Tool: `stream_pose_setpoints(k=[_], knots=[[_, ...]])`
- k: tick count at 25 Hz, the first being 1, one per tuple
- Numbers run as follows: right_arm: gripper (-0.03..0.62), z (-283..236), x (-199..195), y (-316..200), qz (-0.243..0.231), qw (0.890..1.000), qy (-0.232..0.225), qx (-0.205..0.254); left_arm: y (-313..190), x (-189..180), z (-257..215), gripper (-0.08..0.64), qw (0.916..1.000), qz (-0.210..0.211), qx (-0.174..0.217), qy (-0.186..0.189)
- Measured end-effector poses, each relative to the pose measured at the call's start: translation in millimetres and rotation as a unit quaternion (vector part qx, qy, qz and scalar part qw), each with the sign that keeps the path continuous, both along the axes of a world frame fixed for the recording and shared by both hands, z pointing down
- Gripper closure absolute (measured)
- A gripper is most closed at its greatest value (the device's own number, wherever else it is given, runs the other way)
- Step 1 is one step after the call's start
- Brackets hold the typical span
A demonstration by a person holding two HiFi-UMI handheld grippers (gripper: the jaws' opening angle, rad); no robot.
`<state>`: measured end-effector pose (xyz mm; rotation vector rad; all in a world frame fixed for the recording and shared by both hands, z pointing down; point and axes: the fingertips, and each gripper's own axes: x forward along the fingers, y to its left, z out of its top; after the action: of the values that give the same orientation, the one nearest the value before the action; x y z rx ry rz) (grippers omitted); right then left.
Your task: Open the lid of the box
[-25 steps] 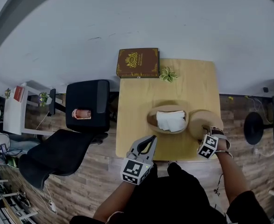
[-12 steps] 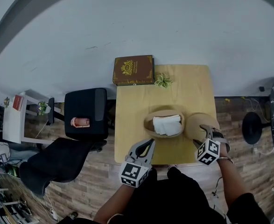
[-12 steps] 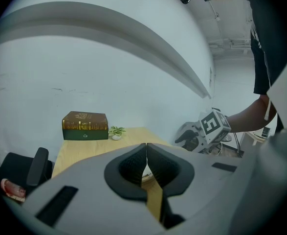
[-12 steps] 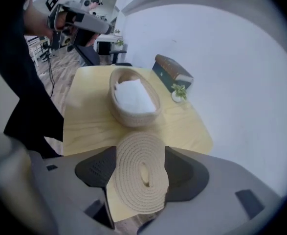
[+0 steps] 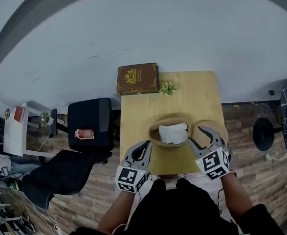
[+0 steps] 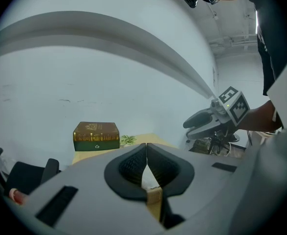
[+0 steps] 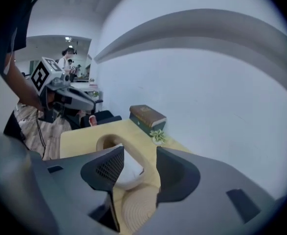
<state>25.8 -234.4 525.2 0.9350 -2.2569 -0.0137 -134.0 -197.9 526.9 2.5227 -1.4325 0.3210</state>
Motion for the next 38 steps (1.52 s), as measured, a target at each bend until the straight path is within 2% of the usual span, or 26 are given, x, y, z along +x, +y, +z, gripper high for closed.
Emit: stream_pose_setpoints(k=[5, 9, 14, 18, 38], knots=[[0.446, -40.1, -16.0, -2.3, 0.038, 0.994, -0.089, 0.058, -5.5, -16.9, -12.5, 0.538, 0.9997, -0.020, 0.008, 0.008], [0.572, -73.3, -23.5, -1.9, 0.049, 0.983, -0.128, 0.120, -5.5, -27.0, -18.7, 0.538, 0.9990, -0.037, 0.008, 0.022], [0.574, -95.3, -24.5, 0.7, 0.057, 0.974, -0.156, 0.152, -3.1, -28.4, -23.8, 0.538, 0.9986, -0.040, 0.012, 0.031], [0.575, -100.3, -22.4, 3.7, 0.061, 0.971, -0.172, 0.155, -3.5, -25.3, -33.6, 0.538, 0.9983, -0.043, 0.017, 0.034], [0.575, -109.8, -24.1, 17.6, 0.051, 0.967, -0.188, 0.165, 9.4, -14.4, -44.6, 0.538, 0.9982, -0.026, 0.031, 0.044]])
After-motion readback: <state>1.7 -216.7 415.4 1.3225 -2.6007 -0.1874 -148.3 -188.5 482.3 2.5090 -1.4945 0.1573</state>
